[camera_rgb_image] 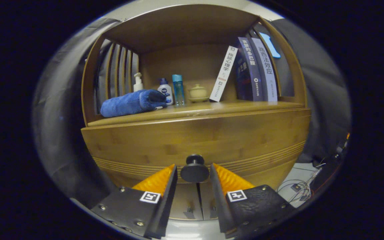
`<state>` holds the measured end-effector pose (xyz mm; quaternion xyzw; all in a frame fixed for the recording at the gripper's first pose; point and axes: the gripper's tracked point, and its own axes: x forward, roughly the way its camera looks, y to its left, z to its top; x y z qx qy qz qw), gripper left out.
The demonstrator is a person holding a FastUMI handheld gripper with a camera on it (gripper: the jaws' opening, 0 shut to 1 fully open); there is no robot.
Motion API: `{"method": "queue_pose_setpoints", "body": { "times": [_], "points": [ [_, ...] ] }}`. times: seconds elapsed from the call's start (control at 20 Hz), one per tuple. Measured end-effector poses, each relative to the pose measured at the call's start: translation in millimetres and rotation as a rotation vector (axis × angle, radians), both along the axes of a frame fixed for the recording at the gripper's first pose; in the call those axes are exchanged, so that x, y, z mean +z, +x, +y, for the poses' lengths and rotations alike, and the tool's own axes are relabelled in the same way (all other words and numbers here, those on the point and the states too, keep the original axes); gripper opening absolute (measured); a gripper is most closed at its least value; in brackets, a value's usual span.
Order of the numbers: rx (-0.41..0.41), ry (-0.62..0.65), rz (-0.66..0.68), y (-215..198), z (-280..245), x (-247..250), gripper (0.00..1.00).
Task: Pull open the drawer, take out the items inside it, and place them on the countertop above the cabinet.
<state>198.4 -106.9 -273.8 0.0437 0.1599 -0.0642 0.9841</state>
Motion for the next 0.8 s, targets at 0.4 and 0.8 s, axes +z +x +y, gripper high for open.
{"method": "queue_pose_setpoints", "body": {
  "times": [0.4,0.8],
  "points": [
    [-0.032,-0.122,-0.052,-0.4,-0.4,3.6,0.41],
    [0.003,-0.181,-0.014,-43.1,6.6,10.0,0.33]
  ]
}}
